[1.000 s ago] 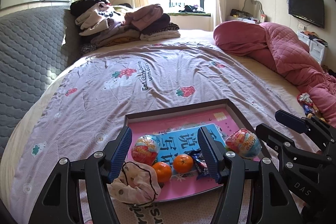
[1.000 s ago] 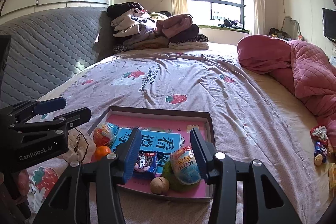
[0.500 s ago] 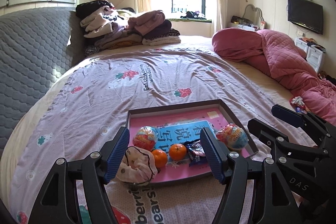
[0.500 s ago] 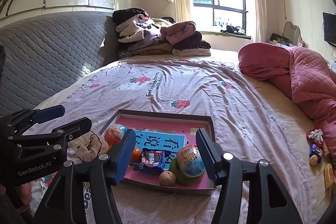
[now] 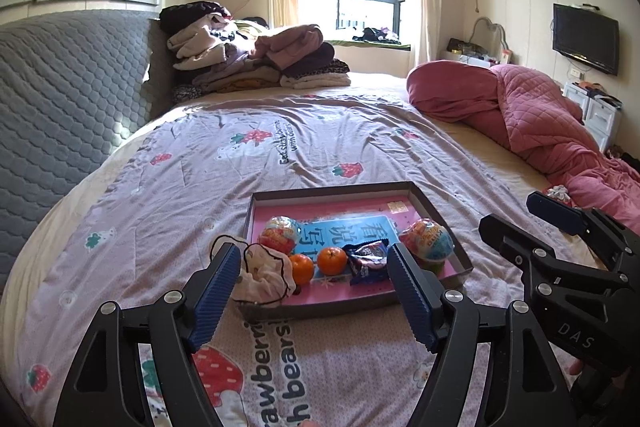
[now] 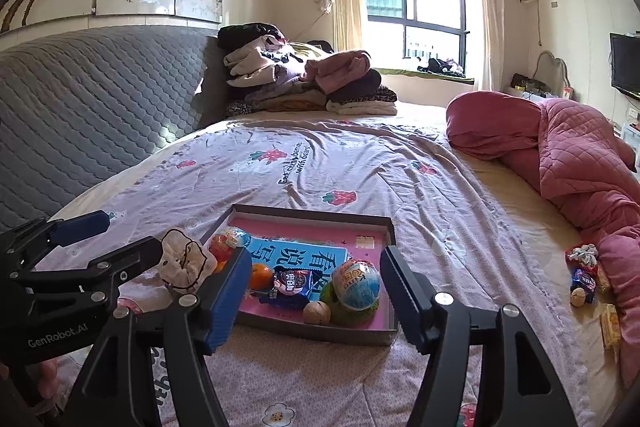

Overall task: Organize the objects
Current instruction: 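Withdraw both grippers up and back from the tray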

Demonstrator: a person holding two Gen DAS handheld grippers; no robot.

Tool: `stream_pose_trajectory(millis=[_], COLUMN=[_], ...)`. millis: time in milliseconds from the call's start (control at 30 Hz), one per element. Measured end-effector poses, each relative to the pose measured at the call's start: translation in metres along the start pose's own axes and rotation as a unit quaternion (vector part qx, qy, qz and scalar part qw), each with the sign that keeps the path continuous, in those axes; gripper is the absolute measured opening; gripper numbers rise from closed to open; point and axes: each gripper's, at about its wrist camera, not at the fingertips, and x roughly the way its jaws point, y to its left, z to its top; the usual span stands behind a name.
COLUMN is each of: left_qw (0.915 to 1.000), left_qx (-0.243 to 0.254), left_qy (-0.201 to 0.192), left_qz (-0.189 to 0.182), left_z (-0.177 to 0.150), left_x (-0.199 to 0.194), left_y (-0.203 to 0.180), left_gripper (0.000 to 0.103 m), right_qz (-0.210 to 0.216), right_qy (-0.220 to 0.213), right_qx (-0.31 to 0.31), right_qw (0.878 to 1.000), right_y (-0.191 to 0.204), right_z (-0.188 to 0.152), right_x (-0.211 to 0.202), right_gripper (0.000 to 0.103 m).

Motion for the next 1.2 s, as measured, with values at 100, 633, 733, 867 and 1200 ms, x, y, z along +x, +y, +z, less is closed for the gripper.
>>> stream_pose_trajectory(millis=[100,633,733,867,1200], left_qw=[1.0,0.9989,0.9986,0.9983,0.9981], left_qx=[-0.003,-0.014,-0.014,-0.024,-0.025], left_qy=[0.003,0.027,0.035,0.042,0.048], left_qz=[0.001,0.035,0.036,0.032,0.028], left_z=[-0.006,-0.05,-0.063,-0.077,-0.101], left_x=[-0.004,0.001,0.008,0.015,0.03], left_y=[0.001,0.01,0.009,0.011,0.009], left_gripper=[0.077,0.077,0.077,0.077,0.077], right_qz=[-0.002,0.0,0.0,-0.001,-0.012], right_qy=[0.001,0.009,0.015,0.018,0.025], right_qx=[0.003,-0.003,0.001,0.005,0.036], right_qw=[1.0,1.0,1.0,1.0,0.999], right_y=[0.001,0.009,0.008,0.007,-0.006], right_z=[-0.004,-0.039,-0.049,-0.062,-0.095], right_x=[-0.006,-0.007,-0.004,0.0,0.012], right_gripper=[0.067,0.069,0.07,0.07,0.07])
